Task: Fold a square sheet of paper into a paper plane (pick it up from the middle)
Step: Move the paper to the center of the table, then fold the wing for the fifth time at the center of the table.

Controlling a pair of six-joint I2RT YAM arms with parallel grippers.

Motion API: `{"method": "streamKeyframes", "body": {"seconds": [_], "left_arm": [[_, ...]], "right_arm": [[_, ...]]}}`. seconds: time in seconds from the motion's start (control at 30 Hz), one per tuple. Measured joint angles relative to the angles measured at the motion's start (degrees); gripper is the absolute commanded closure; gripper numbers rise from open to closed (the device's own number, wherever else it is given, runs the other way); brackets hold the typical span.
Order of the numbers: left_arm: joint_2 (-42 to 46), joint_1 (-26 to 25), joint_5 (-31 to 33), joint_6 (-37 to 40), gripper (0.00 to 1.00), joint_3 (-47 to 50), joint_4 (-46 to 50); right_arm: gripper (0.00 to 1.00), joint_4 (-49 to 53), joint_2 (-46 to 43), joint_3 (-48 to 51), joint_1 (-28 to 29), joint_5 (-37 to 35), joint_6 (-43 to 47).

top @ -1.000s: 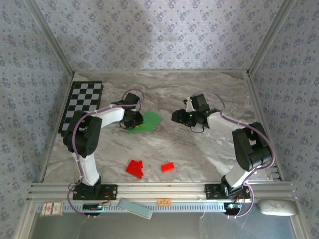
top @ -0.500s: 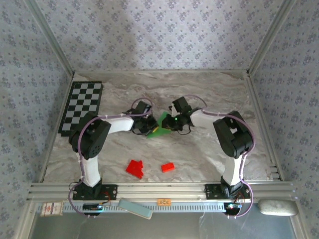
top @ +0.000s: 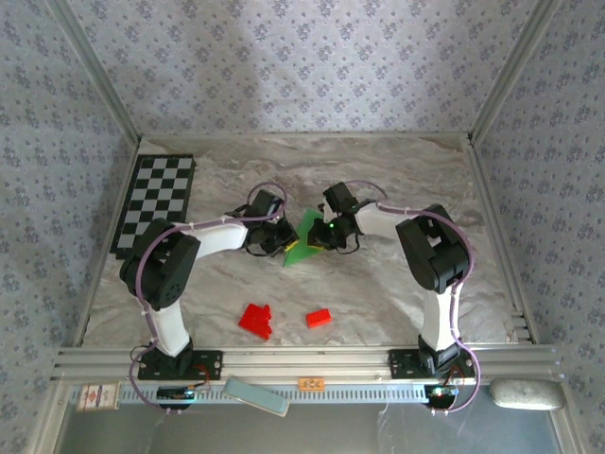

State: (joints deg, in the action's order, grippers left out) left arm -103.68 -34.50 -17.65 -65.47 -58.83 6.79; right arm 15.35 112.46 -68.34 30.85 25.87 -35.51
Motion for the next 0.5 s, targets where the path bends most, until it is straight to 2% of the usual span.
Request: {"method": "streamKeyframes", "body": {"seconds": [0.33,0.5], "left_arm": [[-2.8,0.0,-0.8,5.5,0.92,-2.6,4.4],[-4.0,0.1,-0.7,6.1,0.95,-3.3,5.3]], "right_arm": [[0.82,2.1,0.9,-1.9,-0.3,0.3,0.6],[0.76,1.6,0.5,-1.8,-1.2,1.2,0.4]]}}
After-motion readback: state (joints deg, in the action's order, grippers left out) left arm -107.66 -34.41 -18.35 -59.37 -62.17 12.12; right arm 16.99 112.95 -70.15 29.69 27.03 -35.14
